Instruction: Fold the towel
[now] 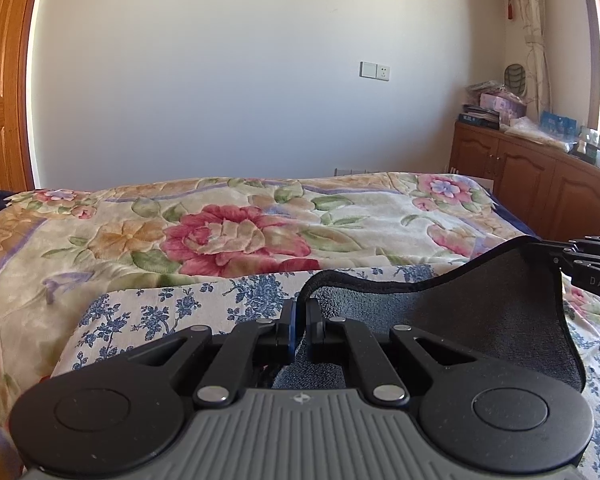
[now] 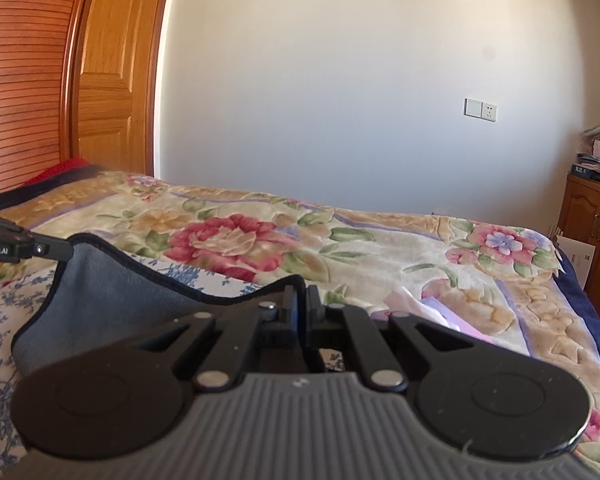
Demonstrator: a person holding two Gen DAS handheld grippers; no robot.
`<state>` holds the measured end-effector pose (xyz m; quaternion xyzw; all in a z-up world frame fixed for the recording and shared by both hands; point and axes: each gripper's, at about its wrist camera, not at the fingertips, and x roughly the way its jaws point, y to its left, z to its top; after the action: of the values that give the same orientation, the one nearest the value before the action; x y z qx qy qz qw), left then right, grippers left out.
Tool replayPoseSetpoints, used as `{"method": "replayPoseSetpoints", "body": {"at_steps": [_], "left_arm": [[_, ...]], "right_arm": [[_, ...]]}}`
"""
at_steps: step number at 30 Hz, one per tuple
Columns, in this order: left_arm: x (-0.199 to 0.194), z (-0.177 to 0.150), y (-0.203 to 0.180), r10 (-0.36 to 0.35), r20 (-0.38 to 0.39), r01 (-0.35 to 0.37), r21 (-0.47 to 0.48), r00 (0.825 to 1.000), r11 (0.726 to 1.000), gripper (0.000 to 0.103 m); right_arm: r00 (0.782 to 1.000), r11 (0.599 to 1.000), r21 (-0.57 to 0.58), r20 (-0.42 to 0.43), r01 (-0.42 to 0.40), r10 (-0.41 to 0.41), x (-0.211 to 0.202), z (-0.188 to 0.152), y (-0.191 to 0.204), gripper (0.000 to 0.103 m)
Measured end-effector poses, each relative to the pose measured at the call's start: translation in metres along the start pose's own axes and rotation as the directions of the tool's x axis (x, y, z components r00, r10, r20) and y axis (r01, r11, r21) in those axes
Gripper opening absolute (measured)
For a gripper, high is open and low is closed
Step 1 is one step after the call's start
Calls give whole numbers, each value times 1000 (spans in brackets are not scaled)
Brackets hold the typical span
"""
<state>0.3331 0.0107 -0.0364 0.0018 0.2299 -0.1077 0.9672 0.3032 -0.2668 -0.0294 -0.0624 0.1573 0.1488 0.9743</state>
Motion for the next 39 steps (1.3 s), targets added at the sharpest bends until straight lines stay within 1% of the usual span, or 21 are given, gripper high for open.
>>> {"method": "replayPoseSetpoints", "body": {"at_steps": [6, 12, 21, 24, 26, 29, 30, 31, 32, 33, 34, 36, 38, 39], "left_arm": [[21, -4, 6, 32, -27, -32, -14, 999, 999, 6], [44, -11, 3, 44, -67, -43, 8, 997, 999, 6], [71, -21, 3, 72, -146, -67, 36, 987, 997, 6], [76, -20, 2, 79, -153, -73, 45, 985, 996, 7], [76, -20, -1, 86, -150, -78, 62, 985, 995, 7], [78, -21, -4, 86, -152, -76, 73, 985, 994, 10], [78, -21, -4, 88, -151, -78, 74, 985, 994, 16], [77, -21, -4, 88, -150, -78, 73, 985, 994, 26], [77, -21, -5, 84, -147, -74, 73, 986, 995, 31], [75, -21, -6, 85, -142, -75, 76, 986, 994, 43], [74, -21, -7, 90, -136, -79, 83, 987, 993, 50], [69, -20, -10, 86, -124, -74, 97, 989, 993, 53], [65, -18, -12, 75, -116, -63, 102, 990, 993, 58], [63, -17, -14, 73, -112, -61, 103, 991, 993, 65]], "right_arm": [[1000, 1000, 13, -13, 17, -17, 14, -5, -4, 4], [997, 999, -1, -72, 37, -37, 31, -18, -7, 4], [986, 998, 14, -159, 55, -52, 51, -39, -11, 4], [980, 998, 8, -193, 59, -56, 58, -43, -11, 5], [978, 998, 1, -199, 59, -57, 59, -45, -10, 5], [978, 998, 15, -202, 55, -51, 58, -45, -12, 5], [977, 998, 17, -205, 57, -53, 58, -45, -12, 5], [976, 998, 16, -210, 62, -58, 57, -45, -12, 5], [975, 998, 16, -213, 64, -59, 58, -45, -13, 6], [975, 998, 14, -213, 66, -61, 57, -45, -13, 6], [975, 998, 10, -212, 68, -65, 56, -44, -13, 12], [976, 998, 10, -210, 70, -66, 52, -43, -14, 14], [976, 997, 15, -206, 69, -65, 49, -41, -14, 14], [977, 997, 16, -205, 69, -64, 48, -39, -14, 15]]}}
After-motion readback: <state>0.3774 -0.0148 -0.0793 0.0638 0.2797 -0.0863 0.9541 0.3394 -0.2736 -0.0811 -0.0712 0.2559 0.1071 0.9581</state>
